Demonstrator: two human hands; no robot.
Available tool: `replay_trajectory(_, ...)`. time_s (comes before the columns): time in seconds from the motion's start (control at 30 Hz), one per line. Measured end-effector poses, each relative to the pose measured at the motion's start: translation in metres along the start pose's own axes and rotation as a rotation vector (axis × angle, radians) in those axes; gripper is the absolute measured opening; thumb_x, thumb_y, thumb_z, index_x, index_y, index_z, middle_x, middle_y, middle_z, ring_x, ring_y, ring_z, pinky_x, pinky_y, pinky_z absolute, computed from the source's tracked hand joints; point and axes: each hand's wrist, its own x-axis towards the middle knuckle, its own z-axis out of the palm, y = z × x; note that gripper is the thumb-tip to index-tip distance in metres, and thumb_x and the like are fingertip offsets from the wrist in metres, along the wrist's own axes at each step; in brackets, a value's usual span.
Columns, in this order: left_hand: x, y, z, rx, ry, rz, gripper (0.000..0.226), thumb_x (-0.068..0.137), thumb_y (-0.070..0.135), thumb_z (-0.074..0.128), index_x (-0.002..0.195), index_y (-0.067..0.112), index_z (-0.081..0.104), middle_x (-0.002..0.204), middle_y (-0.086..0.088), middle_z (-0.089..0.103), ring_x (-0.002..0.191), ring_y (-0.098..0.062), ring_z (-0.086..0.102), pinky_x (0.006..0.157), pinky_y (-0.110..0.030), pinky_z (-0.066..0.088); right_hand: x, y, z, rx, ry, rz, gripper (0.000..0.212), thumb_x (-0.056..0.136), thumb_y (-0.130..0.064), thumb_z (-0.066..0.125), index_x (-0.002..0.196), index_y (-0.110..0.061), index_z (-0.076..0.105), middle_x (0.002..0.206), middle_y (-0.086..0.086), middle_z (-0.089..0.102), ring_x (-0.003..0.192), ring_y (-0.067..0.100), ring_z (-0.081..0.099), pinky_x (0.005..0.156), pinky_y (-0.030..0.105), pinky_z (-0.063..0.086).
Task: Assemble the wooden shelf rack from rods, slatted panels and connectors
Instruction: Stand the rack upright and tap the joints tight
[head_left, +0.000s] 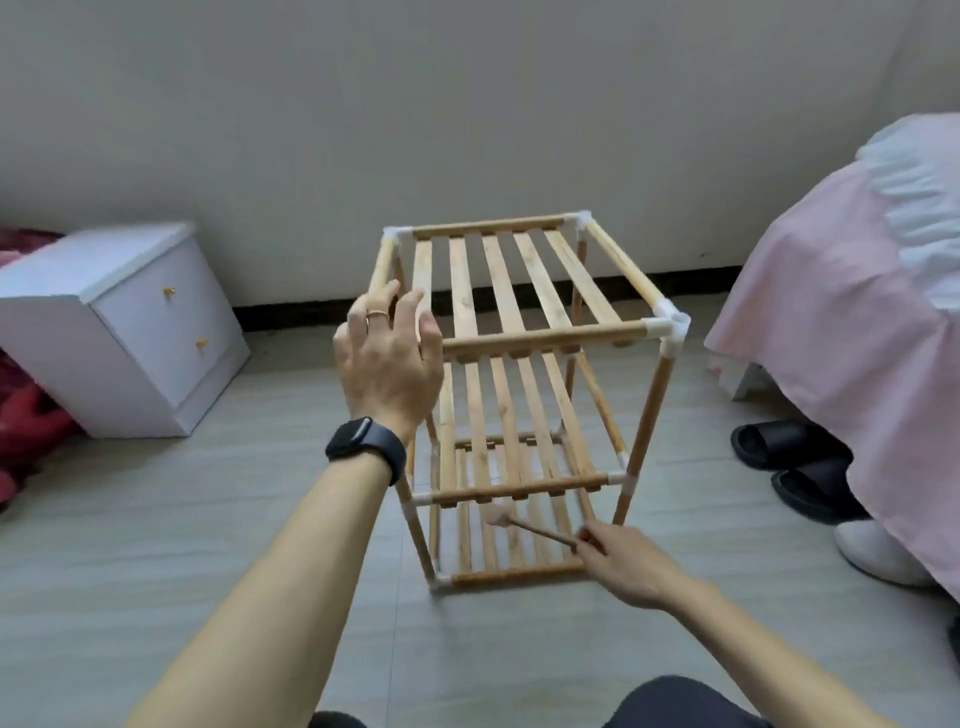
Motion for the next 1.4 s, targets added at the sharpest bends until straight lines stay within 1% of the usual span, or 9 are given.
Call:
replay_trajectory(0.13, -0.02, -0.013, -0.012, -0.449, 0.1, -0.324, 0.052, 0.105, 0.037, 0.036, 0.152, 0.016, 0.029, 0.149, -0.014, 0.04, 0.114, -0.016, 0.05, 0.091, -0.03, 0.045, -0.037, -0.061, -0.062, 0.156, 0.294, -0.347, 0.022, 0.105, -0.026, 0.052, 0.087, -0.033, 0.062, 0.072, -0.005, 0.065, 0.058, 0.014, 0.057, 0.051, 0.027, 0.041)
replay_trajectory(0.23, -0.034, -0.033, -0.017, -0.536, -0.178, -0.456, 0.055, 0.102, 0.062, 0.02, 0.141, 0.026, 0.037, 0.104, -0.003, 0.066, 0.073, -0.01, 0.059, 0.056, -0.026, 0.043, -0.05, -0.11, -0.093, 0.266, 0.385, -0.543, 0.019, 0.106, -0.018, 0.051, 0.095, -0.021, 0.065, 0.066, 0.003, 0.062, 0.047, 0.016, 0.05, 0.043, 0.038, 0.045)
replay_trajectory(0.3, -0.04, -0.041, -0.019, -0.498, -0.277, -0.424, 0.054, 0.1, 0.068, 0.022, 0.124, 0.026, 0.048, 0.08, 0.002, 0.063, 0.06, -0.011, 0.057, 0.049, -0.028, 0.043, -0.05, -0.145, -0.107, 0.27, 0.393, -0.622, 0.017, 0.106, -0.019, 0.048, 0.099, -0.021, 0.064, 0.065, 0.0, 0.061, 0.043, 0.011, 0.045, 0.038, 0.028, 0.039)
replay_trajectory(0.63, -0.046, -0.054, -0.022, -0.399, -0.316, -0.397, 0.034, 0.105, 0.049, 0.037, 0.109, 0.021, 0.056, 0.089, 0.0, 0.069, 0.075, -0.019, 0.065, 0.066, -0.042, 0.058, -0.035, -0.242, -0.153, -0.386, 0.337, -0.472, 0.026, 0.107, -0.039, 0.043, 0.099, -0.028, 0.065, 0.067, -0.002, 0.063, 0.049, 0.005, 0.053, 0.045, 0.017, 0.037)
replay_trajectory(0.83, -0.047, -0.057, -0.022, -0.435, -0.326, -0.409, 0.043, 0.101, 0.059, 0.038, 0.106, 0.023, 0.061, 0.078, -0.001, 0.068, 0.066, -0.02, 0.064, 0.062, -0.047, 0.057, -0.046, -0.261, -0.17, 0.0, 0.61, -0.693, 0.023, 0.108, -0.028, 0.045, 0.098, -0.022, 0.064, 0.053, -0.013, 0.057, 0.037, 0.006, 0.043, 0.035, 0.014, 0.028)
replay_trajectory(0.97, -0.047, -0.058, -0.023, -0.44, -0.316, -0.417, 0.04, 0.101, 0.057, 0.041, 0.106, 0.024, 0.062, 0.083, 0.001, 0.07, 0.07, -0.019, 0.065, 0.066, -0.046, 0.058, -0.039, -0.254, -0.15, -0.333, 0.328, -0.543, 0.026, 0.108, -0.033, 0.043, 0.107, -0.019, 0.065, 0.063, -0.004, 0.056, 0.046, 0.006, 0.044, 0.042, 0.018, 0.034)
replay_trajectory(1.1, -0.047, -0.059, -0.024, -0.448, -0.325, -0.407, 0.042, 0.1, 0.059, 0.041, 0.106, 0.023, 0.062, 0.08, -0.001, 0.07, 0.068, -0.02, 0.065, 0.063, -0.045, 0.058, -0.037, -0.254, -0.151, -0.16, 0.549, -0.683, 0.02, 0.108, -0.03, 0.046, 0.103, -0.021, 0.064, 0.06, -0.003, 0.058, 0.042, 0.011, 0.048, 0.038, 0.02, 0.035)
replay_trajectory(1.23, -0.047, -0.059, -0.022, -0.437, -0.321, -0.413, 0.038, 0.102, 0.055, 0.041, 0.103, 0.024, 0.062, 0.074, 0.001, 0.066, 0.064, -0.018, 0.063, 0.06, -0.041, 0.056, -0.034, -0.252, -0.15, -0.412, 0.422, -0.549, 0.026, 0.107, -0.036, 0.045, 0.099, -0.024, 0.067, 0.062, -0.004, 0.059, 0.044, 0.008, 0.047, 0.04, 0.018, 0.034)
replay_trajectory(1.4, -0.046, -0.059, -0.023, -0.435, -0.328, -0.412, 0.04, 0.101, 0.058, 0.039, 0.102, 0.024, 0.061, 0.073, -0.002, 0.066, 0.064, -0.021, 0.063, 0.059, -0.041, 0.055, -0.036, -0.243, -0.152, -0.194, 0.472, -0.626, 0.024, 0.107, -0.029, 0.047, 0.101, -0.019, 0.067, 0.061, 0.0, 0.059, 0.043, 0.009, 0.047, 0.04, 0.023, 0.039)
